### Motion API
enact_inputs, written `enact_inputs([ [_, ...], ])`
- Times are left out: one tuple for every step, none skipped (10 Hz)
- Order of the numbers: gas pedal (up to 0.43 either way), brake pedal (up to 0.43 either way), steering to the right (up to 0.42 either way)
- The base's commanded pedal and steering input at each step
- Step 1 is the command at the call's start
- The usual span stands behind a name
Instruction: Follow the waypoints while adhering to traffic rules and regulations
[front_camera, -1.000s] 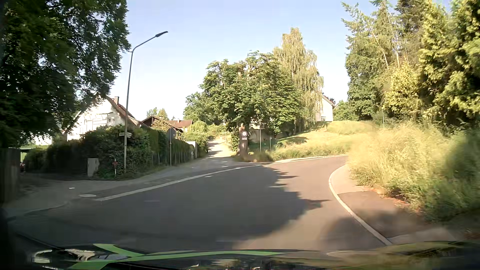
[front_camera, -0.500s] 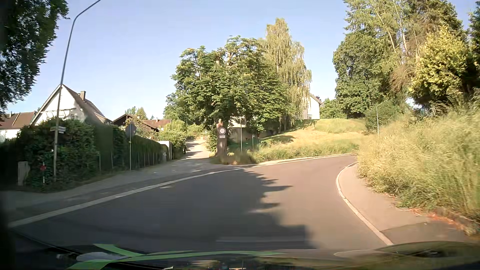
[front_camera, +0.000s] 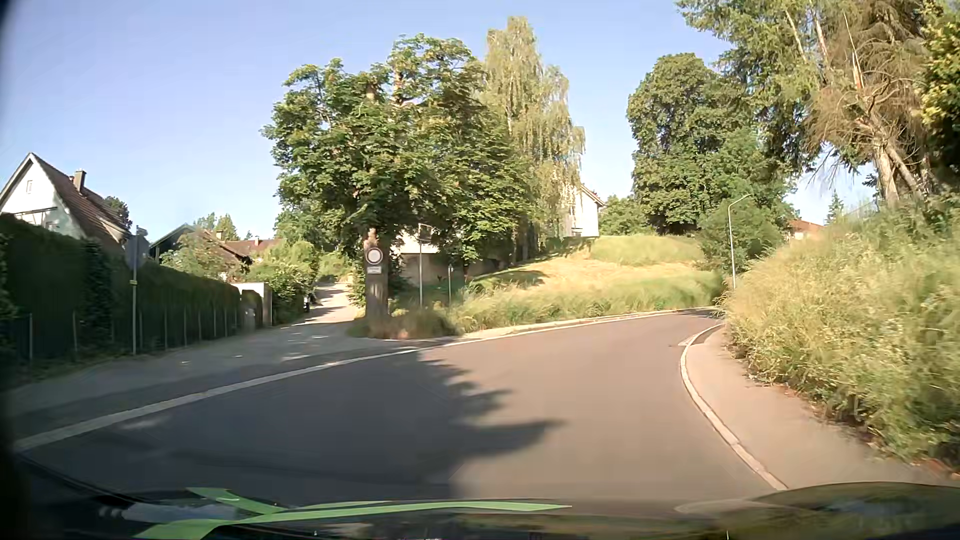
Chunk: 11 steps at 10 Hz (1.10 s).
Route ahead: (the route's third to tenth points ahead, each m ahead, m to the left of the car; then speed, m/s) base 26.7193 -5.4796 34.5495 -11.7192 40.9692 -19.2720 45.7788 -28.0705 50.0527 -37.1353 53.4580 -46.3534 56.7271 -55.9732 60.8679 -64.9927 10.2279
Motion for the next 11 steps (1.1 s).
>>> enact_inputs([
  [0.209,0.0,0.082],
  [0.22,0.0,0.082],
  [0.22,0.0,0.081],
  [0.22,0.0,0.081],
  [0.22,0.0,0.081],
  [0.22,0.0,0.081],
  [0.22,0.0,0.081],
  [0.22,0.0,0.082],
  [0.22,0.0,0.083],
  [0.22,0.0,0.085],
  [0.22,0.0,0.086],
])
